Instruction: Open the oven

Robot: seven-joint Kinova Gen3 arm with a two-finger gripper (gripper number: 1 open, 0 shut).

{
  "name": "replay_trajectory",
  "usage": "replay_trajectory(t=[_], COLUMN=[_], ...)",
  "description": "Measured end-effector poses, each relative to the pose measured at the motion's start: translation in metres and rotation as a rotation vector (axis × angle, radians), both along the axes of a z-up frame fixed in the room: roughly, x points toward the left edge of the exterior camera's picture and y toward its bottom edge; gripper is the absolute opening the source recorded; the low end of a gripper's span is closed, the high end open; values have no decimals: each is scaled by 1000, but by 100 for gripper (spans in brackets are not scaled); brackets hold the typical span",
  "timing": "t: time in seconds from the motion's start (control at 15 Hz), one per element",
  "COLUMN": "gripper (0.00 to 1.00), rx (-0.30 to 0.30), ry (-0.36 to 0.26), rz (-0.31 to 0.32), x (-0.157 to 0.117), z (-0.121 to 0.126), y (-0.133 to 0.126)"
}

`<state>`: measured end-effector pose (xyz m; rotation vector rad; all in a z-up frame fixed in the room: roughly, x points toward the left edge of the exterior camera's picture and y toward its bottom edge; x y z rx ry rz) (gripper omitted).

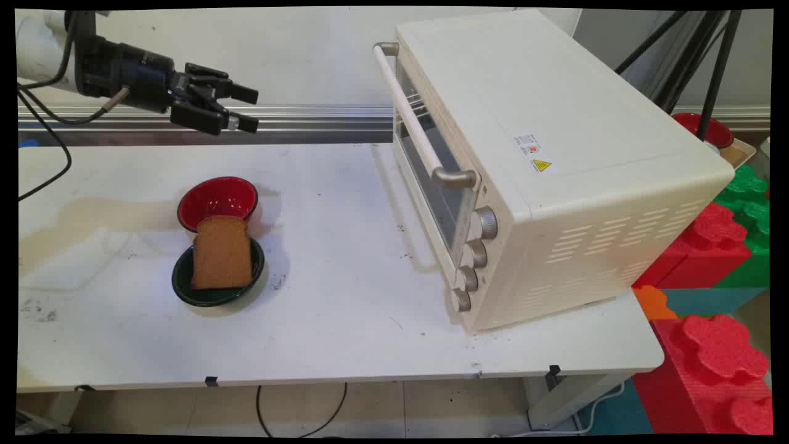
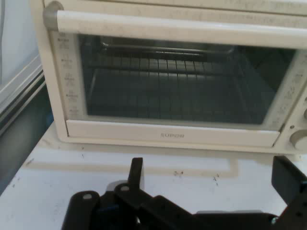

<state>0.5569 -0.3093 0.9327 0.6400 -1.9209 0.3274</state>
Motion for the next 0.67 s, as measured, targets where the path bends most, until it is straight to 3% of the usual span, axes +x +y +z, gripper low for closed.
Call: replay_trajectory(t=[0.67], gripper=[100], rx=[-57], ry=[93], rz=[-2], x=[-20], z=[36], y=[-15])
